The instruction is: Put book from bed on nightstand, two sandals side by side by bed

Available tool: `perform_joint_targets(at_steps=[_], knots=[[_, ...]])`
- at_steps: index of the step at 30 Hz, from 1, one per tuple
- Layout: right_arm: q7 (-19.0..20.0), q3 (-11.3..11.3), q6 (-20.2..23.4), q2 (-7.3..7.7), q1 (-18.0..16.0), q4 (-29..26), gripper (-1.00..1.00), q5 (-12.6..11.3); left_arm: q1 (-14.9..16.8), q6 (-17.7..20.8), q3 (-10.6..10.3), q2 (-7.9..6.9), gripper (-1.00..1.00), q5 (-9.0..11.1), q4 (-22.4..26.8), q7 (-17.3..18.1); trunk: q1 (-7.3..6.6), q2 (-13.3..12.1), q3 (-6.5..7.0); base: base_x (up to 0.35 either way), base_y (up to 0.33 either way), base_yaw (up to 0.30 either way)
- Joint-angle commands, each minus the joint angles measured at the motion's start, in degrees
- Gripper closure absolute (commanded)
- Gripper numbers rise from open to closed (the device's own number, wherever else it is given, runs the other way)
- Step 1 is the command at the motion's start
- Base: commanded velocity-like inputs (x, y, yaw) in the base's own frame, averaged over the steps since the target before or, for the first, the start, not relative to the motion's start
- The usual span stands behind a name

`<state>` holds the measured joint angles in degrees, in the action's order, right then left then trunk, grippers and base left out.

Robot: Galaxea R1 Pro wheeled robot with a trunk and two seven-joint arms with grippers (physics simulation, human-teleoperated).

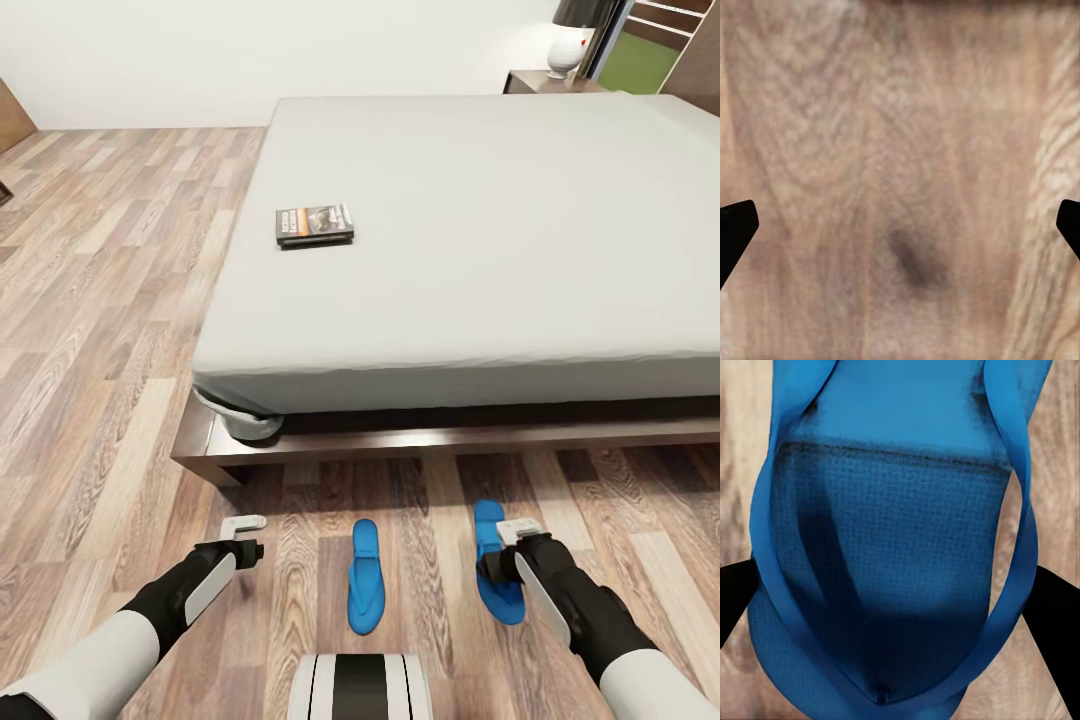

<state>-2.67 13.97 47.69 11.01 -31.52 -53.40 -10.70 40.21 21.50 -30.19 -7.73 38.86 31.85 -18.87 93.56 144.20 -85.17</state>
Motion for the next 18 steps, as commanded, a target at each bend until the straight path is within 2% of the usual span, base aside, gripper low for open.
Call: perform_joint_targets(at_steps=[1,12,18], knots=[[-0.26,0.19,0.38,0.07,-0.03,-0.35,1.00,-0.37,0.04,0.12,-0.48,-0.09,-1.00,0.60,0.14,-0.55,-0.01,0.02,-0.04,0.000,0.007,0.000],[-0.23,0.18,0.98,-0.01,-0.03,-1.39,1.00,-0.41,0.04,0.12,-0.48,-0.09,-1.00,0.60,0.14,-0.55,-0.01,0.02,-0.04,0.000,0.008,0.000],[-0.20,0.18,0.94,0.01,-0.03,-1.43,1.00,-0.38,0.04,0.12,-0.48,-0.09,-1.00,0.60,0.14,-0.55,-0.01,0.02,-0.04,0.000,0.173,0.000]])
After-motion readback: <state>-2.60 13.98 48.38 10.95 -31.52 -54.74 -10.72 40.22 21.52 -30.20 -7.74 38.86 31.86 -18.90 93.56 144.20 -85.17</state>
